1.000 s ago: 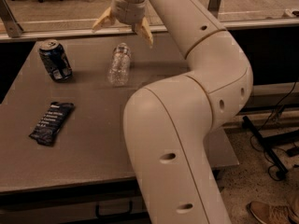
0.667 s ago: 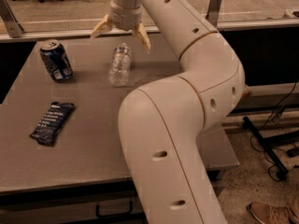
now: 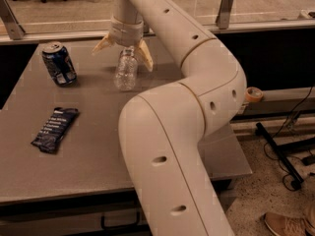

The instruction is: Place water bottle upright

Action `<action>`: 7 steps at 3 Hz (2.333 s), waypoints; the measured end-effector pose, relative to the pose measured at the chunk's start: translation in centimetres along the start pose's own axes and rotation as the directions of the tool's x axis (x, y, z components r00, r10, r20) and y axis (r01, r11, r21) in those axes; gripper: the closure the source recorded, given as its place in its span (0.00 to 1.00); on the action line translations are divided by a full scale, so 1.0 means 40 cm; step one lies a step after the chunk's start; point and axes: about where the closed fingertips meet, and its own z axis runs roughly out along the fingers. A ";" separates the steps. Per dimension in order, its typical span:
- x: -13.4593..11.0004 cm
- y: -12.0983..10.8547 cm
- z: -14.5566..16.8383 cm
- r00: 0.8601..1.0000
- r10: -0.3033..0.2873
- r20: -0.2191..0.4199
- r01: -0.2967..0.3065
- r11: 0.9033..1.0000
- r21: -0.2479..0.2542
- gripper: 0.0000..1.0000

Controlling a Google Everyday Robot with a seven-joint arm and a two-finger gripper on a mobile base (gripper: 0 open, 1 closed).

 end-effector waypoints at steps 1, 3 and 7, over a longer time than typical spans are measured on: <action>-0.040 -0.028 0.037 0.998 -0.028 0.056 0.029 1.000 -0.010 0.24; -0.062 -0.045 0.045 0.996 -0.060 0.071 0.062 0.998 -0.032 0.55; -0.062 -0.040 0.037 0.996 -0.055 0.069 0.057 0.998 -0.035 0.58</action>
Offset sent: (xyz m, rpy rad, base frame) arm -0.0858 -0.0046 -0.0045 -0.2049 0.2730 0.1869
